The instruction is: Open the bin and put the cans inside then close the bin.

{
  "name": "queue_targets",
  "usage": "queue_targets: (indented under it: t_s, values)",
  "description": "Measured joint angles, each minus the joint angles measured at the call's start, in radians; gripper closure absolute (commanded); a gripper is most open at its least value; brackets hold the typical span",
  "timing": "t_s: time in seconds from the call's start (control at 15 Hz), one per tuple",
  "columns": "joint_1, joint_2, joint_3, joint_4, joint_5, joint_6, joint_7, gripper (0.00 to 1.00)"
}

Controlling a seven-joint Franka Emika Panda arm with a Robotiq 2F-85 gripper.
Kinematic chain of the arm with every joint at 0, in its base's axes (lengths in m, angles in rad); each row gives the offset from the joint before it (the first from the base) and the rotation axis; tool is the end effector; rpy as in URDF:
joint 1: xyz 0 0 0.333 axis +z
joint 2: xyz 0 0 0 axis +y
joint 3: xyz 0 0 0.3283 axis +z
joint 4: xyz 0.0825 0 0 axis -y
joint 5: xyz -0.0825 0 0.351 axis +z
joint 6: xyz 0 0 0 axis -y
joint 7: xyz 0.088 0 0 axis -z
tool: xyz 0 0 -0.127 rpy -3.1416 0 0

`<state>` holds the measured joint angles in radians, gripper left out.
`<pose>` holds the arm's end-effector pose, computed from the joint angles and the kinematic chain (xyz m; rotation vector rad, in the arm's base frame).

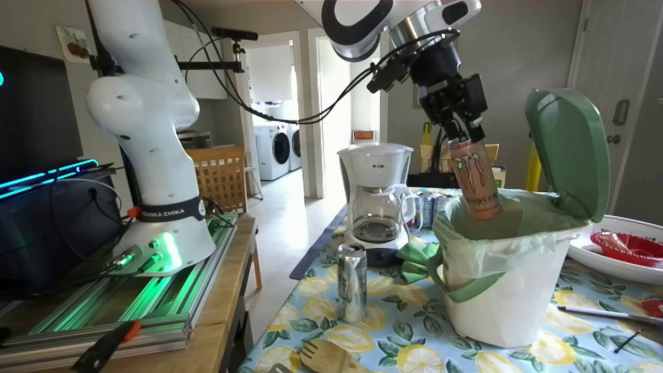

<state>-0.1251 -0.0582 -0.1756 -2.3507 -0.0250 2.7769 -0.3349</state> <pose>0.4951 -0.1534 0.4237 2.9084 0.0773 0.6795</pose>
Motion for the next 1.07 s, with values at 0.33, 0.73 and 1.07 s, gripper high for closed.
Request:
queue_targets:
  t_s: [0.33,0.73,1.07]
  values:
    - [0.008,0.068,0.015,0.021,0.023,0.064,0.000,0.64]
    - [0.013,0.132,0.027,0.039,0.024,0.110,0.000,0.02]
    - [0.014,0.139,0.037,0.039,0.025,0.128,0.000,0.00]
